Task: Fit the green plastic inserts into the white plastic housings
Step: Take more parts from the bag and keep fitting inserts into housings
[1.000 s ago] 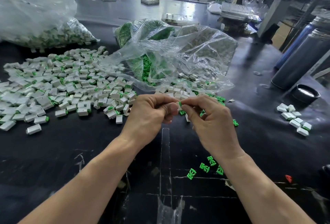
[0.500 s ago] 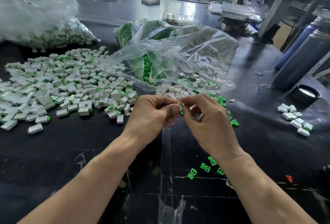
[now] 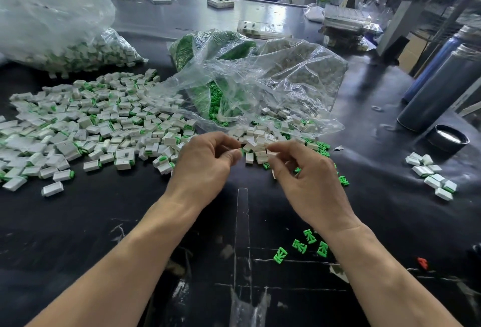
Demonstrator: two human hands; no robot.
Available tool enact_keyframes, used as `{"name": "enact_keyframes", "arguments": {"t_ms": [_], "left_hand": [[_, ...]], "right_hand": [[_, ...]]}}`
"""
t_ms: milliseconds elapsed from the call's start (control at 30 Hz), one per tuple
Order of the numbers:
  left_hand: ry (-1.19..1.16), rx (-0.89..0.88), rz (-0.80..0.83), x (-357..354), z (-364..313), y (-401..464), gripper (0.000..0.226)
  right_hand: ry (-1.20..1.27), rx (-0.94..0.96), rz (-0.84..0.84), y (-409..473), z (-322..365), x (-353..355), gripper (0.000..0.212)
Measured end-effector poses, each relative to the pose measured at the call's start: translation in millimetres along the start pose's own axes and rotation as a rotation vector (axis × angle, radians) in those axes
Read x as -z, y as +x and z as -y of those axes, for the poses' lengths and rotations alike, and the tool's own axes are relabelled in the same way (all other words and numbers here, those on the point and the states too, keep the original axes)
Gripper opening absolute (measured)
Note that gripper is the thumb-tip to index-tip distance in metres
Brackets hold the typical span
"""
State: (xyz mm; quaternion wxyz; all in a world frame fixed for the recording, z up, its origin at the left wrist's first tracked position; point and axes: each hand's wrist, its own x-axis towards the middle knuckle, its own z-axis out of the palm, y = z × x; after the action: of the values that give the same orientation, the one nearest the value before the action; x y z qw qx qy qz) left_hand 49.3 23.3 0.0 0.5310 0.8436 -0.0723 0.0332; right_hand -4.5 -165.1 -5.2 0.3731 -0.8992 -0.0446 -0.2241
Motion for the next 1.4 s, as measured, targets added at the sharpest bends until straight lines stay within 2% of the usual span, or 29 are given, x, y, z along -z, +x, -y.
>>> {"name": "enact_keyframes", "arguments": {"t_ms": [267, 433, 600, 700, 833, 933, 1000, 1133, 1400], "left_hand": [[0.595, -0.038, -0.194, 25.4, 4.6, 9.2, 0.005], [0.733, 0.029, -0.183, 31.9, 6.4, 15.3, 0.004], [0.783, 0.002, -0.238, 32.5, 9.9, 15.8, 0.011], [0.721, -0.119, -0.255, 24.0, 11.2, 13.4, 0.020], [0.488, -0.227, -0.022, -1.2, 5.2, 3.8, 0.034], [0.561, -0.241, 0.116, -17.8, 6.2, 2.5, 0.055], [0.606, -0.229, 0.166, -22.9, 9.6, 4.8, 0.060], [0.618, -0.211, 0.214, -26.2, 12.6, 7.8, 0.059], [0.516, -0.278, 0.142, -21.7, 4.8, -0.9, 0.040]], "right_hand": [[-0.062, -0.153, 0.051, 1.2, -4.3, 2.8, 0.013], [-0.098, -0.225, 0.025, 1.8, -5.4, 3.3, 0.011], [-0.193, -0.328, -0.017, 5.3, -8.2, 4.9, 0.010], [-0.247, -0.370, -0.034, 6.4, -9.9, 6.7, 0.012], [-0.346, -0.385, -0.088, 9.3, -14.9, 8.6, 0.015], [-0.422, -0.415, -0.068, 13.4, -21.6, 13.0, 0.025], [-0.491, -0.463, -0.026, 15.9, -27.0, 16.2, 0.034], [-0.511, -0.518, 0.045, 16.9, -31.8, 16.4, 0.036], [-0.385, -0.416, 0.036, 16.9, -23.9, 3.7, 0.033]]}}
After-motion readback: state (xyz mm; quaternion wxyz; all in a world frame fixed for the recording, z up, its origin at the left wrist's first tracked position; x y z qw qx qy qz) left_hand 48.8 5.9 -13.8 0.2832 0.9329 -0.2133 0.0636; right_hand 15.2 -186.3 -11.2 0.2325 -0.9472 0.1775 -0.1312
